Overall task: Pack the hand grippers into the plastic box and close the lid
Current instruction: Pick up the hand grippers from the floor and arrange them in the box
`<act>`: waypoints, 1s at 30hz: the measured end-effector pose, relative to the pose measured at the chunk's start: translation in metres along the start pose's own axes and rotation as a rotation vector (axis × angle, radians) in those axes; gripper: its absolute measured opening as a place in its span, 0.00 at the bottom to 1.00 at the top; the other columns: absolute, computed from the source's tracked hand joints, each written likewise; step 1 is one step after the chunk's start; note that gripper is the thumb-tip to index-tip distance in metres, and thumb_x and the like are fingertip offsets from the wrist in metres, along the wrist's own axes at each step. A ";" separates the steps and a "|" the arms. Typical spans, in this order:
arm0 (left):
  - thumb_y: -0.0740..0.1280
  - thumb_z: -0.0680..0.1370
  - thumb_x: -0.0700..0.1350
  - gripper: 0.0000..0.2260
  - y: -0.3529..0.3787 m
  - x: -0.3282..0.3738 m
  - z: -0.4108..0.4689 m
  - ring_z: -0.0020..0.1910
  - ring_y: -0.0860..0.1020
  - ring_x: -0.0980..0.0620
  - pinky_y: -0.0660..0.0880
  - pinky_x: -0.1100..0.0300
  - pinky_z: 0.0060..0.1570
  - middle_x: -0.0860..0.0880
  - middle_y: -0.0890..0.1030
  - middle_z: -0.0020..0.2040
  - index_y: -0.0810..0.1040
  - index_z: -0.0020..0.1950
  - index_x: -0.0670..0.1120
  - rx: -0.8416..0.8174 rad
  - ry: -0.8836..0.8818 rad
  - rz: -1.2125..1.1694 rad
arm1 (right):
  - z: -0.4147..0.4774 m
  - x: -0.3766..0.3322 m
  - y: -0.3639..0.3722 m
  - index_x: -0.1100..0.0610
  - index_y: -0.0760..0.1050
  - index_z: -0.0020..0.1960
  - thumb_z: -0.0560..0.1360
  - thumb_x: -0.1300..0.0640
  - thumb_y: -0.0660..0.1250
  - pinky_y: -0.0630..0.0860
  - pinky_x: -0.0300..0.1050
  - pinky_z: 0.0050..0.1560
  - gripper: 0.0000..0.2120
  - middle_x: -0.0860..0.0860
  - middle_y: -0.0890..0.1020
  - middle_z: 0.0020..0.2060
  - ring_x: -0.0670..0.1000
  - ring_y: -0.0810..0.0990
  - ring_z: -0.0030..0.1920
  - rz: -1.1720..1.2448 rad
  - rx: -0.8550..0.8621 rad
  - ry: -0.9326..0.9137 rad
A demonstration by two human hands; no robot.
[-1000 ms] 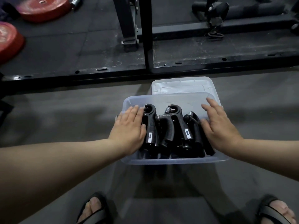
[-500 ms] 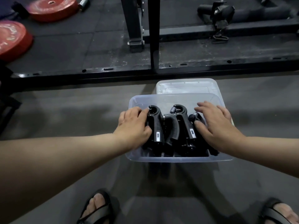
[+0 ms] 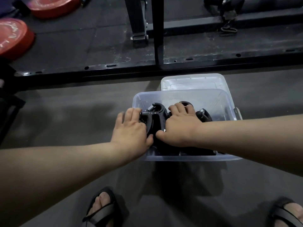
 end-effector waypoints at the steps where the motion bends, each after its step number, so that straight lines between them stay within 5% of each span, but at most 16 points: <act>1: 0.58 0.75 0.65 0.24 0.001 0.000 -0.001 0.74 0.52 0.45 0.51 0.48 0.71 0.45 0.56 0.76 0.79 0.58 0.50 -0.006 0.004 -0.007 | 0.001 -0.001 0.001 0.55 0.81 0.53 0.73 0.35 0.51 0.53 0.59 0.68 0.30 0.57 0.67 0.64 0.58 0.58 0.68 0.005 -0.016 0.007; 10: 0.56 0.76 0.64 0.25 0.009 0.000 -0.001 0.76 0.48 0.45 0.47 0.49 0.74 0.45 0.52 0.78 0.78 0.60 0.47 -0.047 0.029 -0.101 | -0.007 0.003 0.010 0.58 0.76 0.64 0.75 0.31 0.51 0.46 0.57 0.74 0.35 0.56 0.55 0.77 0.55 0.48 0.77 0.123 -0.024 0.017; 14: 0.48 0.72 0.63 0.28 -0.003 -0.004 -0.002 0.75 0.52 0.46 0.49 0.52 0.73 0.45 0.59 0.76 0.77 0.56 0.47 0.043 0.006 -0.190 | -0.023 0.031 -0.001 0.51 0.73 0.54 0.77 0.39 0.54 0.52 0.52 0.72 0.19 0.52 0.65 0.72 0.51 0.58 0.75 0.303 0.284 -0.013; 16: 0.46 0.71 0.62 0.27 -0.008 -0.005 0.001 0.75 0.52 0.46 0.46 0.52 0.73 0.46 0.59 0.74 0.73 0.56 0.48 0.083 -0.010 -0.273 | -0.033 0.052 -0.001 0.49 0.69 0.62 0.78 0.41 0.56 0.50 0.51 0.73 0.18 0.51 0.63 0.73 0.50 0.57 0.75 0.317 0.368 0.017; 19: 0.42 0.72 0.63 0.32 -0.011 0.005 0.013 0.78 0.44 0.49 0.41 0.49 0.76 0.46 0.52 0.79 0.62 0.72 0.50 0.095 0.007 -0.302 | -0.036 0.082 0.018 0.50 0.51 0.78 0.78 0.39 0.54 0.42 0.54 0.75 0.32 0.52 0.48 0.79 0.52 0.46 0.78 0.308 0.224 0.186; 22: 0.40 0.74 0.63 0.35 -0.009 0.025 0.026 0.79 0.40 0.50 0.38 0.49 0.76 0.47 0.46 0.81 0.49 0.80 0.49 -0.013 0.099 -0.327 | -0.029 0.089 0.045 0.53 0.38 0.80 0.78 0.36 0.54 0.42 0.56 0.77 0.41 0.53 0.42 0.79 0.52 0.41 0.79 0.433 0.072 0.211; 25: 0.43 0.78 0.63 0.35 0.006 0.045 0.026 0.79 0.38 0.50 0.38 0.49 0.76 0.47 0.41 0.81 0.43 0.81 0.47 -0.177 0.228 -0.290 | -0.026 0.086 0.053 0.52 0.35 0.79 0.78 0.39 0.56 0.44 0.58 0.77 0.41 0.53 0.42 0.79 0.53 0.40 0.79 0.576 0.069 0.196; 30: 0.35 0.72 0.66 0.41 0.017 0.047 0.021 0.78 0.34 0.50 0.37 0.48 0.76 0.47 0.37 0.80 0.40 0.80 0.46 -0.189 0.231 -0.242 | -0.030 0.084 0.049 0.49 0.34 0.79 0.79 0.40 0.56 0.44 0.60 0.77 0.40 0.52 0.39 0.79 0.55 0.40 0.79 0.600 0.029 0.206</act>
Point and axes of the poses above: each hand's wrist, its own z-axis towards the middle knuckle, its own y-axis out of the palm, x = y × z, the point moved 5 cm from there along z, towards the middle knuckle
